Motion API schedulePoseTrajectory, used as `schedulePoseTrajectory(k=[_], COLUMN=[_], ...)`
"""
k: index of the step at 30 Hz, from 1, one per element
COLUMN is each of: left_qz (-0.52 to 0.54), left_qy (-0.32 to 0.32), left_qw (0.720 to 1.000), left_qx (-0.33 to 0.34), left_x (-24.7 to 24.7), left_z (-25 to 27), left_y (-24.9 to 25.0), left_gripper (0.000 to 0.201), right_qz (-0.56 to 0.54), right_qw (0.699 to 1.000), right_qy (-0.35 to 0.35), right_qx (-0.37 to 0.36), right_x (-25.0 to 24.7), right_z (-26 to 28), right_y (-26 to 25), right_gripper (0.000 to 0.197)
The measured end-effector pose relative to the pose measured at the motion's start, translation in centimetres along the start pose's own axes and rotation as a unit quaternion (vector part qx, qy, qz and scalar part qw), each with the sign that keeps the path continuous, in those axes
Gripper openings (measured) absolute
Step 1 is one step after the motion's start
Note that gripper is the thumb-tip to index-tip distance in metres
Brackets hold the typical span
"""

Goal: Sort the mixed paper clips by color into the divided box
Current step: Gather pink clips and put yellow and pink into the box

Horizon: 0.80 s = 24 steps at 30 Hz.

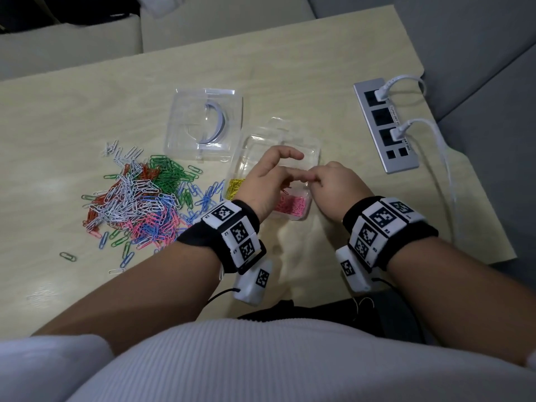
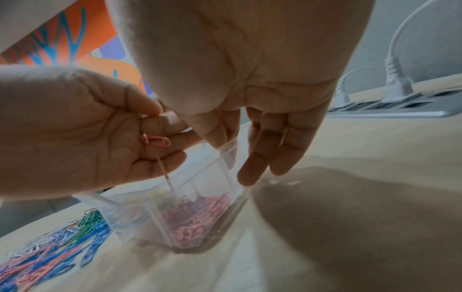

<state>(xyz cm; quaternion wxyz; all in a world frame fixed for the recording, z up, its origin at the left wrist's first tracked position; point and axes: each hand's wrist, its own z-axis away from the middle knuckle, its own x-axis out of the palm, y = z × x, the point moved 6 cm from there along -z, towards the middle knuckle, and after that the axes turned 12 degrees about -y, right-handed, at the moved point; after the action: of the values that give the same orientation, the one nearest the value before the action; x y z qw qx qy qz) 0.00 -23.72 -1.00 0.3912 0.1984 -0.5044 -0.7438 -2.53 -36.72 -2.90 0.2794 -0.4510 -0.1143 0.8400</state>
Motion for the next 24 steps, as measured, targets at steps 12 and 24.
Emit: schedulePoseTrajectory(k=[12, 24], left_qz=[0.008, -0.002], left_qy=[-0.006, 0.095], left_qw=[0.999, 0.995], left_qx=[0.047, 0.033], left_x=[-0.8, -7.6], left_z=[-0.6, 2.8], left_y=[-0.9, 0.7], left_gripper=[0.059, 0.02], right_qz=[-0.018, 0.0], right_qw=[1.0, 0.988], right_qy=[0.016, 0.134], right_qx=[-0.003, -0.074], right_x=[0.2, -0.2], right_z=[0.1, 1.3], right_y=[0.0, -4.8], right_gripper=[0.032, 0.018])
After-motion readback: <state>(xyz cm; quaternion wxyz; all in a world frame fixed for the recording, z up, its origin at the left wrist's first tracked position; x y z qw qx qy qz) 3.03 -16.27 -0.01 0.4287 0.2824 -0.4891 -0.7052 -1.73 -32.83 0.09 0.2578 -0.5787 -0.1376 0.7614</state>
